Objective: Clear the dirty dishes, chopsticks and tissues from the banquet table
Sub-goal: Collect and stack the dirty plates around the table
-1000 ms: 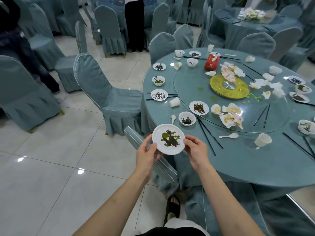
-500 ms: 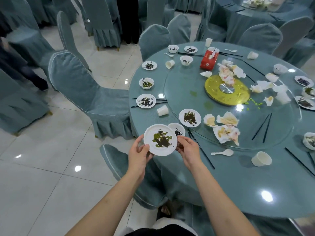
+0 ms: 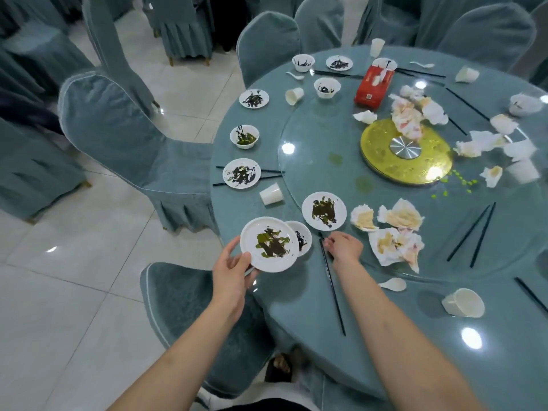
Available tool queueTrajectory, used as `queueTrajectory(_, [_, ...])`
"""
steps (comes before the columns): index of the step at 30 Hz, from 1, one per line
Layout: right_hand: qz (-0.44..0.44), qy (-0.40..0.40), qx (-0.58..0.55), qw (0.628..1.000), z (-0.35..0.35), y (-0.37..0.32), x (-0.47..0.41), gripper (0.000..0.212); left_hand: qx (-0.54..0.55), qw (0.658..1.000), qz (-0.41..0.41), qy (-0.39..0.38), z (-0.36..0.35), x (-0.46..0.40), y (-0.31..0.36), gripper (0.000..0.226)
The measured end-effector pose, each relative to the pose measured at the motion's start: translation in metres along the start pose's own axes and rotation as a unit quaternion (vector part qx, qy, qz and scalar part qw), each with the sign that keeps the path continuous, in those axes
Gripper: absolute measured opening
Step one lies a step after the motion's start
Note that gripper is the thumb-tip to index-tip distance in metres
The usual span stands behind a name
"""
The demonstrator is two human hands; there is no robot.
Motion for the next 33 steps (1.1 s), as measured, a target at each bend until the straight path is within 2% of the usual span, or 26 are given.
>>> queueTrajectory(7, [-0.042,0.053,0.039,0.997,-0.006,-0.004,-0.036,0.012,-0.012,1.0,-0.011,0.003,0.005,-0.012,0.005,0.044])
queueTrajectory(9, [-0.052,0.077,0.045,0.995,-0.003,-0.002,-0.046,0.019,-0.013,1.0,-0.01,0.005,0.006,-0.014,0.007,0.043])
queueTrajectory(13, [-0.053,0.073,0.048,0.995,-0.005,-0.005,-0.049,0.025,-0.003,1.0,-0.008,0.017,0.012,-0.019,0.011,0.042])
queueTrajectory(15, [-0.041,0.021,0.059,0.997,-0.012,-0.009,-0.044,0.011,-0.001,1.0,-0.009,0.019,0.015,-0.021,0.013,0.043])
queueTrajectory(17, [-0.029,-0.013,0.055,0.998,-0.016,-0.01,-0.044,0.01,0.002,1.0,-0.01,0.02,0.016,-0.022,0.016,0.043])
queueTrajectory(21, [-0.001,-0.002,0.047,0.999,-0.019,-0.016,-0.036,0.01,0.008,1.0,-0.009,0.02,0.022,-0.022,0.019,0.043])
queueTrajectory(23, [-0.001,0.01,0.03,1.0,-0.024,-0.019,-0.028,0.01,0.014,1.0,-0.003,0.016,0.023,-0.023,0.02,0.044])
queueTrajectory(26, [0.013,0.075,-0.039,0.996,-0.026,-0.026,-0.005,0.02,0.026,1.0,0.005,0.006,0.027,-0.026,0.025,0.044])
queueTrajectory(29, [0.046,0.062,-0.102,0.992,-0.036,-0.033,0.027,0.022,0.036,0.999,0.008,-0.011,0.031,-0.03,0.033,0.045])
queueTrajectory(33, [0.091,0.024,-0.134,0.987,-0.049,-0.033,0.072,0.016,0.044,0.998,0.012,-0.04,0.046,-0.035,0.048,0.046])
Point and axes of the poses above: each hand's wrist, its own x-axis away from the middle knuckle, its own z-axis out of the back of the hand, y = z × x, the point moved 6 cm from there along -x, towards the middle knuckle, and after that the axes turned 1 degree about -y, right-handed, at the moved point
